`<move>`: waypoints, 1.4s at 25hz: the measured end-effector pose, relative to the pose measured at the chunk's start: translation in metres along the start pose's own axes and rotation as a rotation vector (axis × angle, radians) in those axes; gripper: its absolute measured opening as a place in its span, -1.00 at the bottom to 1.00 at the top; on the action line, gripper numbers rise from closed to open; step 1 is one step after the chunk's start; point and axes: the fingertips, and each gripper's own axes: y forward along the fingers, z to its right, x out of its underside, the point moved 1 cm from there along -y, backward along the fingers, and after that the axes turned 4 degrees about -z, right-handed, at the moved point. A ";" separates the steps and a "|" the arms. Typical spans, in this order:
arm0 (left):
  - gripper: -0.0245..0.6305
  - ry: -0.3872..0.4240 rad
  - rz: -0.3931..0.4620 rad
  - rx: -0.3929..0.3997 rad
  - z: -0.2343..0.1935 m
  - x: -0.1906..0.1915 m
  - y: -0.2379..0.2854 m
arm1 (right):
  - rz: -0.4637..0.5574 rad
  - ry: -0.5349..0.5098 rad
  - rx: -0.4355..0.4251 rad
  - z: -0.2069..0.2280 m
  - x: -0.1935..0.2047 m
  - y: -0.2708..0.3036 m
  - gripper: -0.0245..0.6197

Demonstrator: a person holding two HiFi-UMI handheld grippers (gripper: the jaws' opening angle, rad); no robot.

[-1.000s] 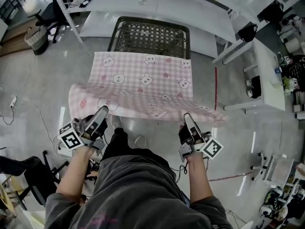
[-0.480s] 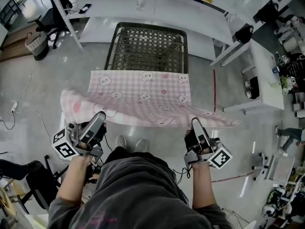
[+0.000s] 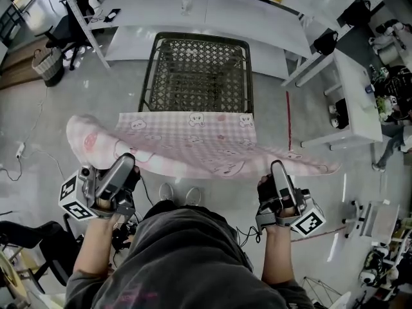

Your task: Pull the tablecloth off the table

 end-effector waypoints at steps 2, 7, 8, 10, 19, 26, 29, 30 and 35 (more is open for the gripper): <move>-0.92 0.006 0.007 0.016 0.007 -0.004 0.001 | 0.003 -0.010 -0.007 -0.006 -0.003 -0.003 -0.91; -0.92 0.021 0.018 0.046 0.023 -0.013 0.001 | 0.015 -0.040 -0.030 -0.024 -0.011 -0.005 -0.91; -0.92 0.022 0.021 0.048 0.025 -0.014 0.001 | 0.018 -0.042 -0.039 -0.029 -0.012 -0.004 -0.91; -0.92 0.022 0.024 0.052 0.028 -0.014 0.001 | 0.022 -0.043 -0.054 -0.036 -0.013 -0.004 -0.91; -0.92 0.032 0.035 0.084 0.047 -0.015 0.003 | 0.027 -0.054 -0.070 -0.049 -0.016 -0.013 -0.91; -0.92 0.033 0.046 0.069 0.043 -0.016 0.003 | 0.027 -0.048 -0.061 -0.045 -0.013 -0.015 -0.91; -0.92 0.024 0.047 0.056 0.038 -0.014 0.003 | 0.028 -0.052 -0.045 -0.040 -0.015 -0.016 -0.91; -0.92 0.023 0.046 0.051 0.036 -0.015 0.004 | 0.030 -0.052 -0.043 -0.039 -0.017 -0.015 -0.91; -0.92 0.019 0.046 0.042 0.029 -0.016 0.006 | 0.034 -0.060 -0.036 -0.035 -0.021 -0.011 -0.91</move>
